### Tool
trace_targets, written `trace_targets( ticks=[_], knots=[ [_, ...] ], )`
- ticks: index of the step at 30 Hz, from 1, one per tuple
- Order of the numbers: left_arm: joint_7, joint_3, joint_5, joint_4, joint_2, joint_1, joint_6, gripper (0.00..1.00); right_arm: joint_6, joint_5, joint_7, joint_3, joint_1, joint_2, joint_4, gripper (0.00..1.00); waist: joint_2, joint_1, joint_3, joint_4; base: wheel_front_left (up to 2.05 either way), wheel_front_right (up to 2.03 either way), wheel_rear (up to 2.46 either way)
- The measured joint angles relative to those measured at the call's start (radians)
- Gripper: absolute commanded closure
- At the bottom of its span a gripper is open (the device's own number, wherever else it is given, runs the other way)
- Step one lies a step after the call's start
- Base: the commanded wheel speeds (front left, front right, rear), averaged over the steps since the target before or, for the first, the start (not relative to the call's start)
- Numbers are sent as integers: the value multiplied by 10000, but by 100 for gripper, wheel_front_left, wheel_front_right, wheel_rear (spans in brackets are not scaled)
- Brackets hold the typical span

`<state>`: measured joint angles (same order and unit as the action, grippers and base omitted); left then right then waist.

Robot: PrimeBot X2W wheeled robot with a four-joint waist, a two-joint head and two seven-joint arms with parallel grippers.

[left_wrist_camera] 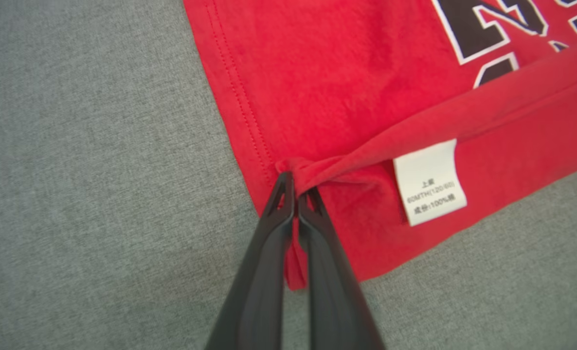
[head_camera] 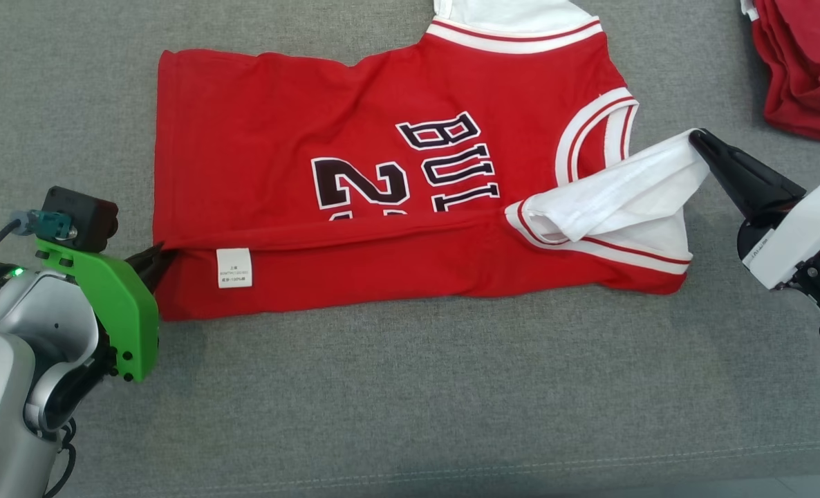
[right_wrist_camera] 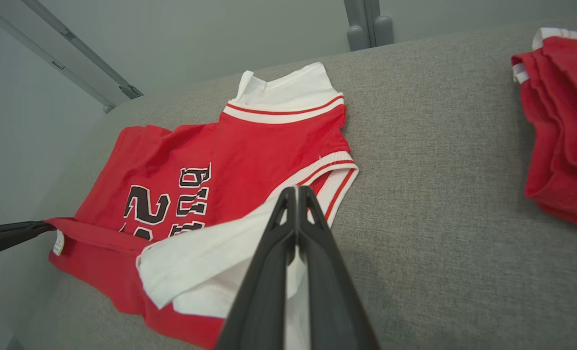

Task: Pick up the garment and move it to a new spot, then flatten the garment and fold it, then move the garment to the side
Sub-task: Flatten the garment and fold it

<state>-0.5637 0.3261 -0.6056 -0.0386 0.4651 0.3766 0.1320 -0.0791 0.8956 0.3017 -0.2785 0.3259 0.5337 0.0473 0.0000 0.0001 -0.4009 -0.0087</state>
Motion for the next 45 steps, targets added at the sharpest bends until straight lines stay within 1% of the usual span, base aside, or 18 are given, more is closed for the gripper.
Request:
trace_targets(
  ticks=[5,6,7,8,9,11,12,13,21,28,34,36,37,39,40,41,42,45],
  knots=[
    [-90,19,-15,-213,-33,188,0,100,0,-82,90,-151,275,-25,-272,100,0,0,-59,-4,0,0,0],
    [-92,27,-31,-251,-63,198,0,100,-4,-98,136,-219,308,-25,-332,98,0,0,-71,-3,0,0,0],
    [-92,33,-50,-313,-92,208,0,100,-17,-161,161,-268,336,-31,-389,91,0,0,-84,-1,0,0,0],
    [-88,23,-77,-384,-132,223,0,89,-31,-221,159,-286,354,-38,-430,71,0,0,-96,0,0,0,0],
    [-75,-27,-111,-451,-198,237,-6,76,-33,-282,159,-297,364,-40,-466,58,0,0,-109,1,0,0,0],
    [-75,-65,-245,-543,-368,272,-15,64,-33,-355,157,-322,393,-52,-552,24,0,0,-141,1,0,0,0],
    [-75,-46,-274,-560,-424,289,-15,30,-33,-355,159,-349,423,-59,-589,3,0,0,-157,0,0,0,0],
    [-61,-63,-320,-587,-468,303,-19,1,-36,-355,161,-401,465,-65,-631,0,0,0,-174,-1,0,0,0],
    [293,-249,-422,-1001,-660,454,-105,0,-84,-583,146,-512,672,-128,-966,0,0,0,-207,-25,0,0,0],
    [1081,-803,-303,-1131,-635,828,-288,0,-77,-616,-109,-301,671,-42,-1243,0,0,0,-19,-14,0,0,0],
    [1776,-1231,-303,-1154,-646,759,-454,0,-77,-623,-412,-144,655,-17,-1246,0,0,0,234,-26,0,0,0],
    [2142,-1379,-303,-1097,-690,609,-562,0,-75,-717,-690,6,592,29,-1206,0,0,0,333,-34,0,0,0],
    [2142,-1379,-303,-1097,-690,609,-562,0,-75,-717,-690,6,592,29,-1206,0,0,0,333,-34,0,0,0],
    [2660,-1499,-309,-928,-1045,78,-736,0,-46,-1112,-1106,190,316,272,-1120,0,0,0,484,-15,0,0,0],
    [2660,-1499,-309,-928,-1045,78,-736,0,-46,-1112,-1106,190,316,272,-1120,0,0,0,484,-15,0,0,0],
    [2888,-1473,-311,-871,-1336,-376,-809,0,19,-1327,-1337,236,-55,445,-1101,0,0,0,574,28,0,0,0],
    [2888,-1473,-311,-871,-1336,-376,-809,0,19,-1327,-1337,236,-55,445,-1101,0,0,0,574,28,0,0,0],
    [3141,-1463,-518,-878,-1724,-1050,-976,0,107,-1570,-1549,211,-776,508,-1062,0,0,0,667,150,0,0,0]
  ],
)
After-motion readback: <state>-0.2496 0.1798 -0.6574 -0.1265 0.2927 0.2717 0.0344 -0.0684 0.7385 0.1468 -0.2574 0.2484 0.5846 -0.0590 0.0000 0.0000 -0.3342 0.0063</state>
